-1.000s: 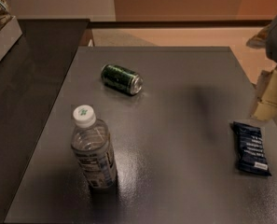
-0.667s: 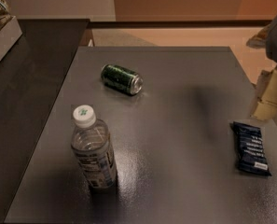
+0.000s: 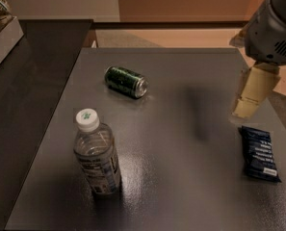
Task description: Place green can upright
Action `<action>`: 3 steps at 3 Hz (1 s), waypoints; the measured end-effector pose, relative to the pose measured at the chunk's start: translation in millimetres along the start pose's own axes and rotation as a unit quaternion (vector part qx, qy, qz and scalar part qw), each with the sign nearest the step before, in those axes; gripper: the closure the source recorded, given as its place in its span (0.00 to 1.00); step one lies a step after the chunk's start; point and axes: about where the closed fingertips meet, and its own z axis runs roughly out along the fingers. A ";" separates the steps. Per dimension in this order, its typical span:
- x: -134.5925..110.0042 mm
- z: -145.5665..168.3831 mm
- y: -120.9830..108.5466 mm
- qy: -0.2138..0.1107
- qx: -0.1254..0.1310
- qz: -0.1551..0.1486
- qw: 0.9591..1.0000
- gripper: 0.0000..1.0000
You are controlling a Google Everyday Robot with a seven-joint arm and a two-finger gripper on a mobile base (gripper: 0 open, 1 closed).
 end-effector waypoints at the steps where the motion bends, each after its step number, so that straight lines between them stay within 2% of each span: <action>1: -49.6 20.8 -5.6 -0.006 -0.005 -0.011 1.000 0.00; 2: -95.3 42.2 -12.8 -0.003 -0.009 -0.003 1.000 0.00; 3: -129.9 65.4 -23.7 0.013 -0.010 0.016 1.000 0.00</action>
Offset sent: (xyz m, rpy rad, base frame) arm 0.0671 0.1511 -0.0295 0.0055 0.0463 -0.0233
